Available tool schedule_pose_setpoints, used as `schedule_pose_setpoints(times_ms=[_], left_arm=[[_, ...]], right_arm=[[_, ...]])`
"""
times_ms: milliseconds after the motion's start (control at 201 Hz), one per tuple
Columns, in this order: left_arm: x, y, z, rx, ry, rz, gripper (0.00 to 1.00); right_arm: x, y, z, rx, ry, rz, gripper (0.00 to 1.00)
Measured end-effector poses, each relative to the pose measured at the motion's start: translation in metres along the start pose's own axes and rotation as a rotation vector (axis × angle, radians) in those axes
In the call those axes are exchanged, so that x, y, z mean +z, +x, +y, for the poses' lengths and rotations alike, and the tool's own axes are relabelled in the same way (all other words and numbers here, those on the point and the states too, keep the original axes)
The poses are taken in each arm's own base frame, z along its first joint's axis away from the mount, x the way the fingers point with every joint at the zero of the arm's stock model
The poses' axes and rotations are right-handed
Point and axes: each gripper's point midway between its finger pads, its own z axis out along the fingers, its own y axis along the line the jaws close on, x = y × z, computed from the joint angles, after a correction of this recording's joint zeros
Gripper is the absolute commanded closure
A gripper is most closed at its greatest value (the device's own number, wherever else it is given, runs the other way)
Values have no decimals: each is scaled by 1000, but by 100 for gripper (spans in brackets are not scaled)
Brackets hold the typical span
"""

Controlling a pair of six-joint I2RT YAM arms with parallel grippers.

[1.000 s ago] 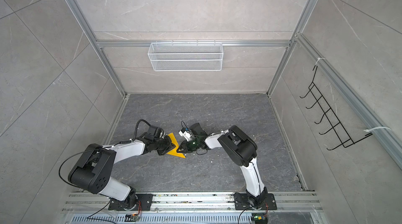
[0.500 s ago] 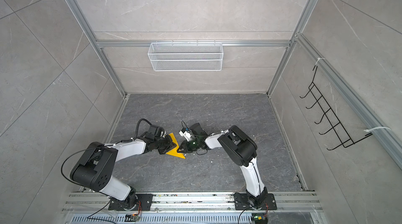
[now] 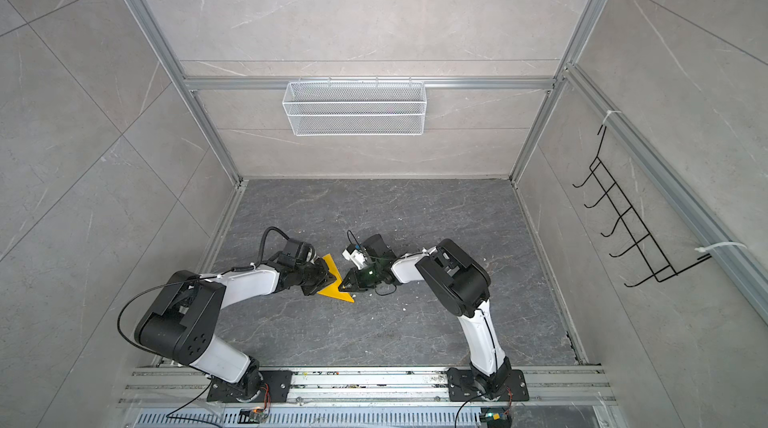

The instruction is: Fold a paper plane with a square sheet of paper (pick it up from the middle)

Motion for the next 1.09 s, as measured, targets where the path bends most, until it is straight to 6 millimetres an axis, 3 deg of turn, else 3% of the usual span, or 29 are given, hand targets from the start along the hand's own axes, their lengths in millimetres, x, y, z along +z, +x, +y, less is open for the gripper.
schedule_pose_setpoints(times_ms=[787,1091], left_arm=[[2,1,-2,17,9,9,88],[5,1,2,12,-3,16,89]], right_arm=[[0,1,0,12,-3,13,87],[0,0,2,9,-10,15,80]])
